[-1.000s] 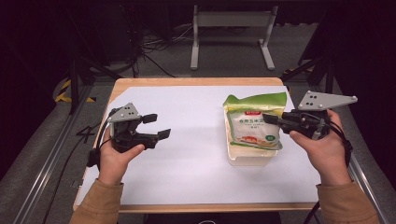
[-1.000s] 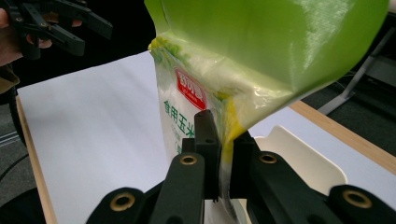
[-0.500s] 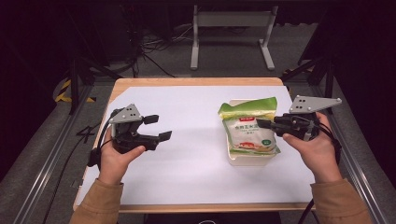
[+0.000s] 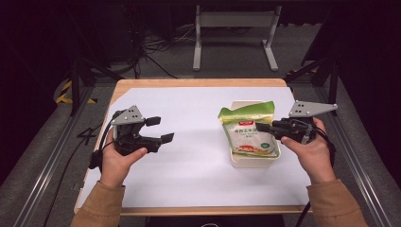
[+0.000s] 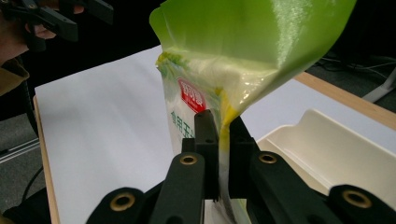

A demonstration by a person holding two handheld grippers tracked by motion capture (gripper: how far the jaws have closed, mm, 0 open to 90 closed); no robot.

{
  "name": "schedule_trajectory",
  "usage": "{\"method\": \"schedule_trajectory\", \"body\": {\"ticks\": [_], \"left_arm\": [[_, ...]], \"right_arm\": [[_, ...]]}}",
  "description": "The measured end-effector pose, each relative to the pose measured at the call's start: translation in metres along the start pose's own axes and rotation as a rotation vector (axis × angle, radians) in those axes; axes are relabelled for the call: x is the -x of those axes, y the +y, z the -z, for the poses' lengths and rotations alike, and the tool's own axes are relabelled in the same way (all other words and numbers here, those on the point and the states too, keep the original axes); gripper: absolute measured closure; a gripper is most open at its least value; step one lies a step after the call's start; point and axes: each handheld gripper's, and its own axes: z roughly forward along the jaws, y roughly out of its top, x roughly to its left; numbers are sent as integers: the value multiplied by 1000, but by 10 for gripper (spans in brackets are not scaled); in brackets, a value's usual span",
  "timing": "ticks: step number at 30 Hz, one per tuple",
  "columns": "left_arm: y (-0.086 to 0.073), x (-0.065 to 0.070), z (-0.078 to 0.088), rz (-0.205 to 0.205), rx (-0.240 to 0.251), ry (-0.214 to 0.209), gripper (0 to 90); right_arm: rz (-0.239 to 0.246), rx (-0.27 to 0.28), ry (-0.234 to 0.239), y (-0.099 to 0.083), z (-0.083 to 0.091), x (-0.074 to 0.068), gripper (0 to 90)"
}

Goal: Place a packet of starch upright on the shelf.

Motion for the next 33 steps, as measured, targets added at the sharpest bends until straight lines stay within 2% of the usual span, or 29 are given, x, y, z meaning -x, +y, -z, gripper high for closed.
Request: {"method": "schedule_trajectory", "body": {"ticks": [6,14,18,22,33], "left_arm": [[-1,-1,-1,6,-3,3,249],[-1,0,0,9,9,5,248],[-2,0,-1,9,10,10,245],[-2,-1,-1,12,10,9,245],[-4,-1,-1,22,2,10,244]], "right_arm": [[-48,25,10,-19,-2,5,862],[-69,48,21,-34,-3,7,850],[-66,61,-9,-39,1,8,830],[-50,41,-47,-43,2,8,843],[-57,13,-96,-61,5,14,861]]}}
